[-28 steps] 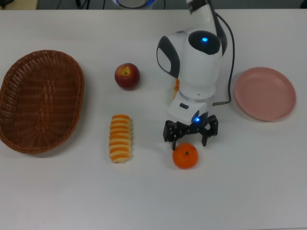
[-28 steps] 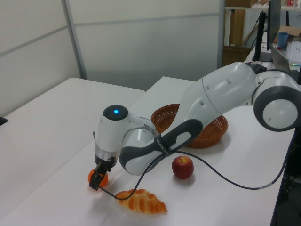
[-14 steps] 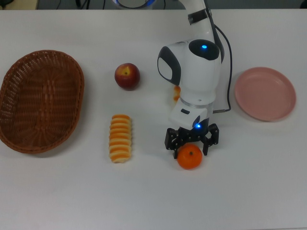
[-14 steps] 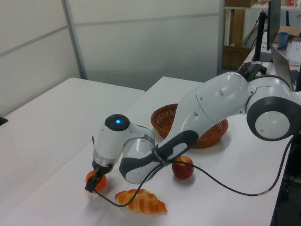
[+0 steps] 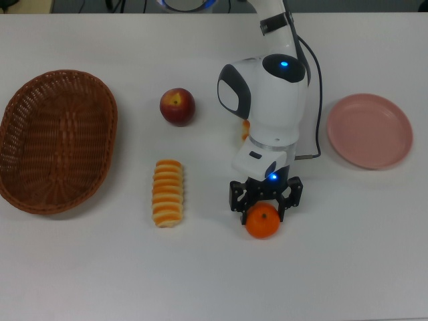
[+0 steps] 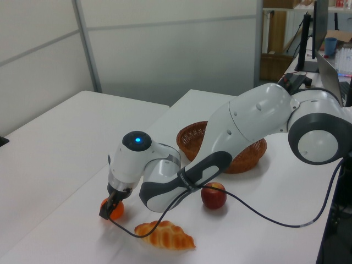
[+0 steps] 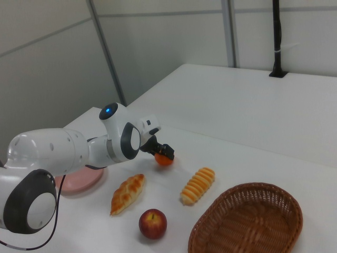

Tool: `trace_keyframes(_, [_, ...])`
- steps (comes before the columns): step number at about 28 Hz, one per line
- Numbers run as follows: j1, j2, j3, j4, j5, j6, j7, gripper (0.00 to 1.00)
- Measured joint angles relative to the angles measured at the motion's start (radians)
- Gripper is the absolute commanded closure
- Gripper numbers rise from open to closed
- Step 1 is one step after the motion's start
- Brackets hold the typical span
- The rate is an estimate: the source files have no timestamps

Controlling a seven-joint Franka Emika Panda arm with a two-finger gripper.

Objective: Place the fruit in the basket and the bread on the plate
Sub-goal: 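Carry the tangerine over the wicker basket and release it inside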

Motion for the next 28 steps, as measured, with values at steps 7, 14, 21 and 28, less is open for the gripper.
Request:
trace_keyframes(7, [-0.022, -0.063, -0.022, 0.039, 0.017, -0.009, 0.164, 0.90])
trace_keyframes(14, [-0.095, -0.212, -0.029, 0.044, 0.027, -0.232, 0.178, 0.91])
trace_keyframes(21, [-0.188, -0.278, -0.031, 0.042, 0.036, -0.466, 0.044, 0.92])
trace_keyframes(28, [-0.316, -0.283, -0.035, 0.033, 0.081, -0.615, -0.115, 0.92])
